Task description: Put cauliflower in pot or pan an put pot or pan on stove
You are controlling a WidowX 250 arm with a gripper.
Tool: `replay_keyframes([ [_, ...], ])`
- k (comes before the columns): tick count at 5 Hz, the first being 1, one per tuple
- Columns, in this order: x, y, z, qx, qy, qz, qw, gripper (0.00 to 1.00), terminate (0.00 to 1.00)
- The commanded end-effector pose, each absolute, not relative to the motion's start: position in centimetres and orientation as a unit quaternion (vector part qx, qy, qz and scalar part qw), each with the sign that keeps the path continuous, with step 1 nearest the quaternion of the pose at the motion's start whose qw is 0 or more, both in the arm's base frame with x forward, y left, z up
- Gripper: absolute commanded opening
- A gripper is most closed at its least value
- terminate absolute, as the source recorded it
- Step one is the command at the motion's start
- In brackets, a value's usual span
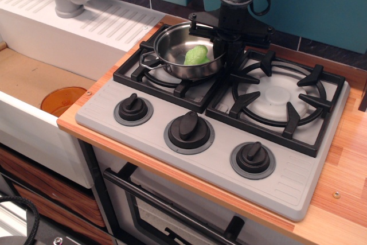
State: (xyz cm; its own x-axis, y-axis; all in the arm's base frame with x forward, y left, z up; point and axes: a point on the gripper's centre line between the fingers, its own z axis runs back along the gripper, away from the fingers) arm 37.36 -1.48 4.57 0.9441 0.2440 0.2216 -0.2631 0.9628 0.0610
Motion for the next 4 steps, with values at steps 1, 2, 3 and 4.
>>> replay_keyframes([
  [1, 38.2, -1.8, 11.3, 0.065, -0.105, 0.119, 0.985, 0.0, 0.0],
  [2, 37.3, -3.5, 13.5, 0.082, -0.101, 0.126, 0.984, 0.0, 0.0],
  [3, 36.1, -6.2, 14.3, 0.095, -0.104, 0.145, 0.979, 0.0, 0.0],
  [4, 35.3, -8.8, 14.1, 0.101, -0.109, 0.158, 0.976, 0.0, 0.0],
])
